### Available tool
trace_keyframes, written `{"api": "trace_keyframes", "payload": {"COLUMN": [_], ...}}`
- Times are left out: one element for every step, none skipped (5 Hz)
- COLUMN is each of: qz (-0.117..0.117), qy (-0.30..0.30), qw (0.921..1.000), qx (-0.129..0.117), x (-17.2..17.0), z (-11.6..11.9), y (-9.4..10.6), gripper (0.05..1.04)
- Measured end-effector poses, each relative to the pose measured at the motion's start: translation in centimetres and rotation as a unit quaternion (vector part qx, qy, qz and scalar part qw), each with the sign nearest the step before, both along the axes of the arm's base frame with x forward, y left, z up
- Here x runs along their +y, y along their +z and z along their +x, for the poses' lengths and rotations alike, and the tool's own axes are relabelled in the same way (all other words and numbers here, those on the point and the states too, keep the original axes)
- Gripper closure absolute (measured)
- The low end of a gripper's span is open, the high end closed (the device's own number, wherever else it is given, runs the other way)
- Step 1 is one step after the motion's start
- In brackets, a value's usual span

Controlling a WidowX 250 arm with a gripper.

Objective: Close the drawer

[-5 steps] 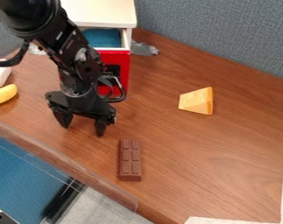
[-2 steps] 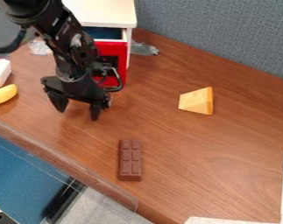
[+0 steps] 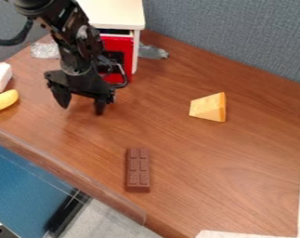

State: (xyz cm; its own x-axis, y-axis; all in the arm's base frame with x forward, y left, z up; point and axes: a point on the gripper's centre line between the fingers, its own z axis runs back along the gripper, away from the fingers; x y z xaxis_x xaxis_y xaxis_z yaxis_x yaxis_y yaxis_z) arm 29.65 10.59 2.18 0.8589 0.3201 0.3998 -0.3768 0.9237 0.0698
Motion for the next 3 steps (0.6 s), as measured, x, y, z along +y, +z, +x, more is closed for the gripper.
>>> {"api": "trace_keyframes", "payload": {"qz": [0.009, 0.017, 0.021], "qy": [0.010, 0.017, 0.016], "qw": [0.9999, 0.9997, 0.9996], "qx": [0.004, 0.002, 0.002], "x": [1.3, 2.4, 2.7], "z": [0.8, 1.8, 2.2], "y": [-0.6, -0.5, -0.5], "gripper": [0.084, 0.084, 0.083]}}
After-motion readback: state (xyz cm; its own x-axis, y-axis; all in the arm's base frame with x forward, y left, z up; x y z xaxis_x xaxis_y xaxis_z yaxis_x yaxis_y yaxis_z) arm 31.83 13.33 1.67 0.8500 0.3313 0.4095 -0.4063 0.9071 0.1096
